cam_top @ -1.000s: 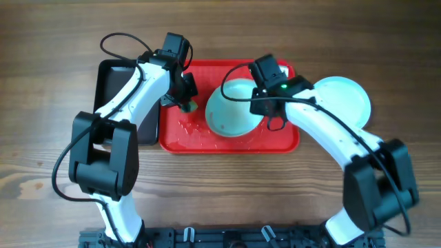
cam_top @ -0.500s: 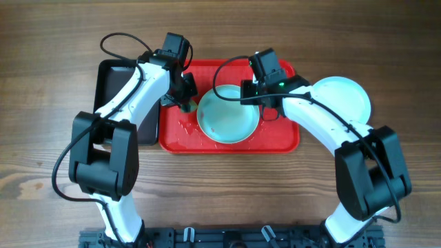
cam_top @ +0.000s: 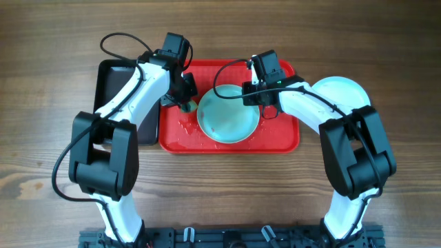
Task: Clean dirty plates on tray and stack at the side
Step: 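Move the sponge with the left gripper back onto the plate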
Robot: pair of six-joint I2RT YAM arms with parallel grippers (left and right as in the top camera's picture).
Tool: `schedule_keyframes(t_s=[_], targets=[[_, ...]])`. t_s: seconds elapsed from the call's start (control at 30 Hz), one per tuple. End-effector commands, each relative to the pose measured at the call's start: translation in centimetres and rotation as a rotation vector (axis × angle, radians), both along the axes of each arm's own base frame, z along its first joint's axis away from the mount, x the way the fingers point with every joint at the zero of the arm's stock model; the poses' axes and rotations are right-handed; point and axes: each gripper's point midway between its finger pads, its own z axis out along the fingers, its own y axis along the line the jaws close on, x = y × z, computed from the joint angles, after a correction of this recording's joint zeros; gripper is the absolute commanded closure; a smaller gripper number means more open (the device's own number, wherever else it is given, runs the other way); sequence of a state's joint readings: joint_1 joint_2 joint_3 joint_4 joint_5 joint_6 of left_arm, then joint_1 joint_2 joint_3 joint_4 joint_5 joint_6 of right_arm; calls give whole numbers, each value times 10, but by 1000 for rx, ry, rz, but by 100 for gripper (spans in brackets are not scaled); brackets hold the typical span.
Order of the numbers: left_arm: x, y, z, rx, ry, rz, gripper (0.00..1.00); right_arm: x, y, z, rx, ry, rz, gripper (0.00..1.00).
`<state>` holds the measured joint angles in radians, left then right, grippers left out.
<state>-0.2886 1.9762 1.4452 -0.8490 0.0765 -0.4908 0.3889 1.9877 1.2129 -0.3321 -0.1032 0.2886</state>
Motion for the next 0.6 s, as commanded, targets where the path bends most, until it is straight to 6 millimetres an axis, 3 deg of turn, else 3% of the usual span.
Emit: schedule_keyframes(t_s=[0.0, 0.13, 0.23, 0.37, 0.57], targets=[[8, 1, 15, -4, -45, -6, 96, -10, -4, -9, 35, 89, -120, 96], [8, 1, 15, -4, -45, -6, 96, -22, -11, -15, 51, 181, -260, 96], [8, 1, 15, -4, -45, -6, 96, -37, -25, -21, 67, 290, -470, 96], [9, 1, 16, -6, -49, -5, 96, -52, -31, -25, 58, 367, -569, 96], [15, -12, 16, -41, -77, -25, 96, -59, -21, -24, 74, 396, -465, 96]])
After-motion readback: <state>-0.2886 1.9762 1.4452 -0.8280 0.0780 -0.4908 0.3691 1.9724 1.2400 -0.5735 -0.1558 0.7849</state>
